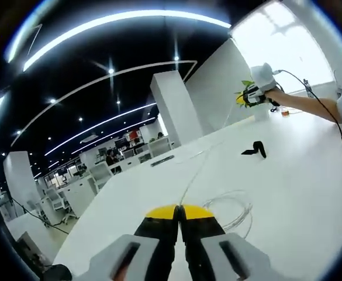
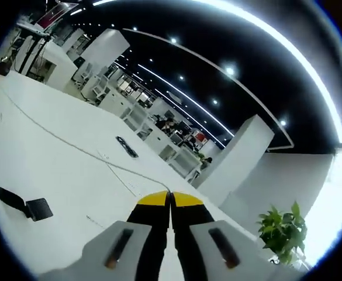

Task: Peel open the Velcro strap on the desktop, arrange the wired earphones neatly onto it, and close the Velcro strap to secure them.

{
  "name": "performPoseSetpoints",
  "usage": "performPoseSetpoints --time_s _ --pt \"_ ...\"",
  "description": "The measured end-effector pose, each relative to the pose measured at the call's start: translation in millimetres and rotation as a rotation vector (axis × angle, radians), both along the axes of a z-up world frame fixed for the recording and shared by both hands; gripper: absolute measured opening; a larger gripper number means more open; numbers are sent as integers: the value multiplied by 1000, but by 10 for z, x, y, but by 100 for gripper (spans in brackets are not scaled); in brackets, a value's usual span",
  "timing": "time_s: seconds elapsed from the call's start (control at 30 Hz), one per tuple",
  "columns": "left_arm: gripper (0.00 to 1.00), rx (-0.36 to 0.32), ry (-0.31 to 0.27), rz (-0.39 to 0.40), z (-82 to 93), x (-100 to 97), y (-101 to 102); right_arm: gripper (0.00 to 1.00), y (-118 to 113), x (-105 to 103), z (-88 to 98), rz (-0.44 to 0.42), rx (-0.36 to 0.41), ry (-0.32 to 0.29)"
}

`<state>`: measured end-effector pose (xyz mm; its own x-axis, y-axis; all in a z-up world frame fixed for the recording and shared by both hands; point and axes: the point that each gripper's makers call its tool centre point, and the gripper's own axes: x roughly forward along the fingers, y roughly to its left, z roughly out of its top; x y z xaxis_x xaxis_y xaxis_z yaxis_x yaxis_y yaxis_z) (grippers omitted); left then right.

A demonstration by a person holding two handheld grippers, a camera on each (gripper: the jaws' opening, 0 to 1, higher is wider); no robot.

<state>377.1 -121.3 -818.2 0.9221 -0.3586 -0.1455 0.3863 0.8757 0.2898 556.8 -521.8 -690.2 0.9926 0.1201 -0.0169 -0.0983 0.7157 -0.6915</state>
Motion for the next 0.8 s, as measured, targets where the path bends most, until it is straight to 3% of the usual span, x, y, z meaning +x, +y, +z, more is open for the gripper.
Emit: performPoseSetpoints --time_s 0.1,0.27,0.43,0.63,0.7,0.8 --pt "6 -24 -1 -42 45 -30 -97 3 8 -93 212 19 48 -34" --pt "6 -70 -19 -134 159 -75 -357 3 288 -321 811 115 86 -135" --pt "8 -73 -11 -175 169 -19 -550 3 604 -510 1406 225 136 -165" --pt "12 -20 22 -162 20 198 -577 3 927 -676 1717 304 139 -178" --pt "17 -37 68 -161 -53 231 -551 3 1069 -730 1738 339 143 -165" --pt "24 -61 72 -174 -34 204 -540 3 1257 -798 1765 382 135 -146"
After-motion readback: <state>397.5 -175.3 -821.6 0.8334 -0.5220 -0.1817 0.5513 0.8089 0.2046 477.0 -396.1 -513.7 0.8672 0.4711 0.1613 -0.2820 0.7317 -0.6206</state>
